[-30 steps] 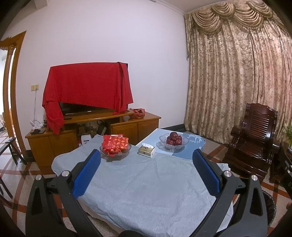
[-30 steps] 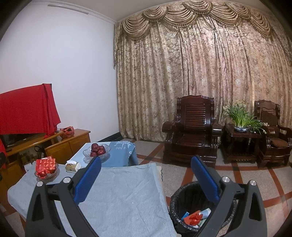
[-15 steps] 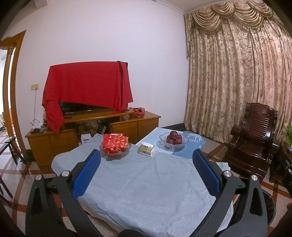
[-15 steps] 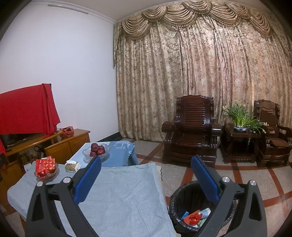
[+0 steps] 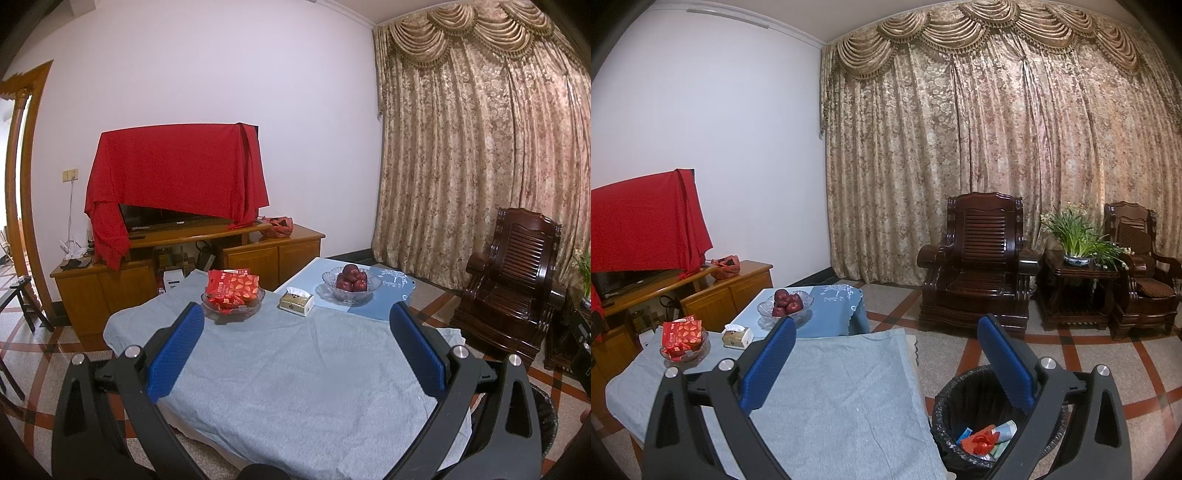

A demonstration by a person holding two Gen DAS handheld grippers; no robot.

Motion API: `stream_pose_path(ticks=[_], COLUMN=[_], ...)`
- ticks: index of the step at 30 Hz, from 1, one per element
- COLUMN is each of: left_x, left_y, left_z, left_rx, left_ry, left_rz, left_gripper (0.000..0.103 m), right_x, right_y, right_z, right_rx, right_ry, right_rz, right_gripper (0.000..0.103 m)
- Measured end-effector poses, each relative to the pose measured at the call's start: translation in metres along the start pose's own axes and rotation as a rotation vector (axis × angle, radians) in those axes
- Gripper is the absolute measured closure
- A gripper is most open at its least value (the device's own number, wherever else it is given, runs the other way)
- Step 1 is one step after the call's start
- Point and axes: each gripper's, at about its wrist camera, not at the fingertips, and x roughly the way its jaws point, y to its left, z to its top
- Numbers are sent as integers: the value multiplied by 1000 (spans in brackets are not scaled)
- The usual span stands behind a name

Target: Collect trash

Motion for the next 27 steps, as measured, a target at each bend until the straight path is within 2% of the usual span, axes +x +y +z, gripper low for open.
stream_pose_path(ticks=[27], left_x=[-3], left_y=[-7], left_z=[-11], left_rx=[2], left_ry=[10], left_rz=[-3], left_gripper=[5], right_x=[-2], right_y=[-3], right_z=[0], right_rx=[-1], right_ry=[4], right_rz=[0], right_gripper=[6])
